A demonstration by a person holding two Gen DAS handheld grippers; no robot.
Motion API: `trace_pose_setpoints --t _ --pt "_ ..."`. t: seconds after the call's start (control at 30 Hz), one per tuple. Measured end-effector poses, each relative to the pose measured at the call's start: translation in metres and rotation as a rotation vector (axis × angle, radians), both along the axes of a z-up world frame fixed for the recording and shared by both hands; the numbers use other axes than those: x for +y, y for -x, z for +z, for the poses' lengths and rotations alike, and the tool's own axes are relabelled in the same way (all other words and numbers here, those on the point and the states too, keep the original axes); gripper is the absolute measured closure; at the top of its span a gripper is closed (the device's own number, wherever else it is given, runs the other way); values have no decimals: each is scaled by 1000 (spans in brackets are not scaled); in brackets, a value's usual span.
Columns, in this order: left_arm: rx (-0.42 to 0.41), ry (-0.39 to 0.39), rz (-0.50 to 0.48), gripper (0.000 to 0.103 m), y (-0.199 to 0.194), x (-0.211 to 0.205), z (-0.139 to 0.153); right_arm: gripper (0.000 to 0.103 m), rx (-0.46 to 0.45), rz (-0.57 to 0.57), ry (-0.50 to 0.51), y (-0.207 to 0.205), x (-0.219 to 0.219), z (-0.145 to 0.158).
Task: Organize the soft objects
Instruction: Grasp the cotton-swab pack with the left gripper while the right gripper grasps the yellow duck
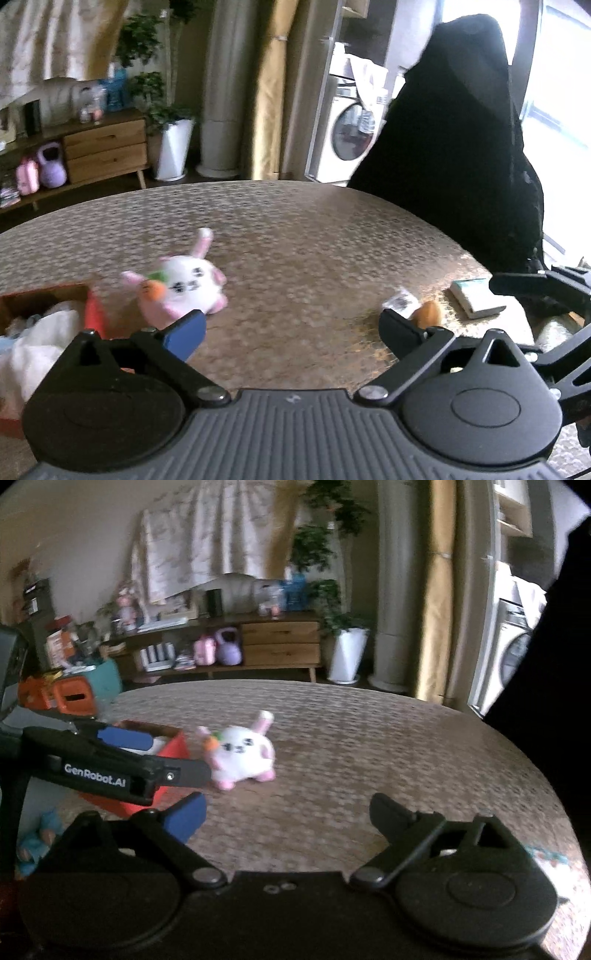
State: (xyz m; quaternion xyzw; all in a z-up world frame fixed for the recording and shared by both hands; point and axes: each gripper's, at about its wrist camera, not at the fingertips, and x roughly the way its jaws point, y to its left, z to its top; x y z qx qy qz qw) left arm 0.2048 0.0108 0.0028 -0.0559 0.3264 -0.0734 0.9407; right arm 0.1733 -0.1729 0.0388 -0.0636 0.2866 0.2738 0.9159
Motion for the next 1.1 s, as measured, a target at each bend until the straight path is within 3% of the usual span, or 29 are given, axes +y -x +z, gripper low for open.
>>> trace_pose_setpoints --t 0.2,0.4,0.63,0.77,0.9,1.1 --pt "-11 13 -60 2 -28 -36 -14 3 34 -92 -6 -13 -41 -20" --pt "4 -43 -115 2 -59 -75 -31 1 50 -174 1 -25 -79 -43" --pt "35 22 -173 2 -91 -105 -61 3 40 -163 32 -31 -100 -68" --pt "45 -32 -204 2 -108 -125 -77 5 53 -165 27 -37 -105 -84" --pt "68 -101 -248 2 -124 -141 -95 19 112 -185 7 -54 -109 -100" --pt "113 -143 -260 2 -148 -157 -118 20 163 -190 -4 -73 -112 -121"
